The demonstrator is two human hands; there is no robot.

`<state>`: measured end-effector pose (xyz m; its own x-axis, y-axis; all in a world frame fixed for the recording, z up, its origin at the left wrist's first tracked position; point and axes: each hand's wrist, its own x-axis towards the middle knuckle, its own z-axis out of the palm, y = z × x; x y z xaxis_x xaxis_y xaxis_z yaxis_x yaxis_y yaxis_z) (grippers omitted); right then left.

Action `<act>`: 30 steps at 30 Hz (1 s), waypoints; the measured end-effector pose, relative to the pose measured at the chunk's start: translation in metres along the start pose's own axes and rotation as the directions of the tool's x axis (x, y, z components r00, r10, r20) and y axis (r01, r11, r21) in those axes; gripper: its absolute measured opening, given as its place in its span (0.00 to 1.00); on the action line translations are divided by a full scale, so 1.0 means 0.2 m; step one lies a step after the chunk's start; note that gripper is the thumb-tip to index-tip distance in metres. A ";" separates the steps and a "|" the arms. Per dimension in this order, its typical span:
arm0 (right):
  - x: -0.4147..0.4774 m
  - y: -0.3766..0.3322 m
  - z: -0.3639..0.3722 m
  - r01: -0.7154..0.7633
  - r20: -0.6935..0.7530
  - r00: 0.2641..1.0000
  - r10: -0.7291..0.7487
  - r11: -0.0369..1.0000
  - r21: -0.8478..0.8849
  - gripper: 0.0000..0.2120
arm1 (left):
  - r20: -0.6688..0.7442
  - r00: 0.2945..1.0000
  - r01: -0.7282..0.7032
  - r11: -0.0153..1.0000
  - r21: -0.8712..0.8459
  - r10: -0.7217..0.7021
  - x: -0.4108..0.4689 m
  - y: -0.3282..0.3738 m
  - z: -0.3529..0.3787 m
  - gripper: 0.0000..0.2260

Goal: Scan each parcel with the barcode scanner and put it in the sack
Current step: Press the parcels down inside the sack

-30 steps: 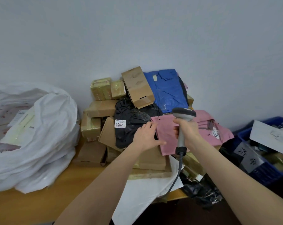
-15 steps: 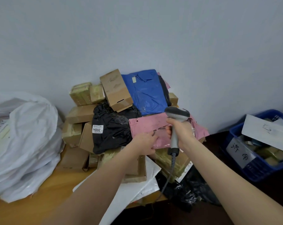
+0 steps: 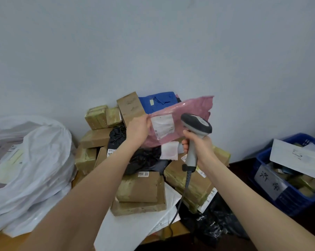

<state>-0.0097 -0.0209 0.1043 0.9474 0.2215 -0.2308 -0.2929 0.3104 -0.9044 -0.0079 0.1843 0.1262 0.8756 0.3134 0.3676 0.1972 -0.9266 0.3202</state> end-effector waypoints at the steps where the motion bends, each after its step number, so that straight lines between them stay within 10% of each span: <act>1: 0.00 0.00 0.01 0.004 -0.021 1.000 -0.004 1.000 0.011 0.06 | -0.023 0.998 0.059 0.995 -0.075 -0.061 0.03 -0.04 -0.06 0.14; 9: 0.02 0.01 0.12 0.005 -0.140 0.990 -0.001 1.000 0.026 0.11 | 0.229 0.875 0.463 0.601 -0.651 -0.426 -0.05 -0.38 -0.34 0.09; 15: 0.00 0.10 0.27 -0.024 -0.083 0.996 0.026 0.999 0.022 0.15 | 0.470 0.801 0.588 0.339 -0.734 -0.372 -0.26 -0.59 -0.37 0.09; 22: -0.05 0.14 0.40 0.063 -0.087 0.993 -0.082 0.977 -0.204 0.13 | 0.502 0.772 0.629 0.354 -0.692 -0.390 -0.40 -0.80 -0.46 0.27; 26: -0.10 0.13 0.46 0.157 0.122 0.985 -0.124 0.938 -0.310 0.15 | 0.108 0.940 0.331 0.781 -0.530 -0.325 -0.35 -0.80 -0.58 0.35; 30: -0.13 0.15 0.51 0.218 0.299 0.949 -0.100 0.893 -0.394 0.17 | 0.327 0.935 0.231 0.939 -0.256 -0.141 -0.29 -0.79 -0.68 0.36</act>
<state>-0.0568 0.0766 0.1197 0.8897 0.4561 -0.0215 -0.0040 -0.0392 -0.9992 -0.1508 0.3409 0.1731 0.9346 0.3554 0.0134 0.2743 -0.7442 0.6090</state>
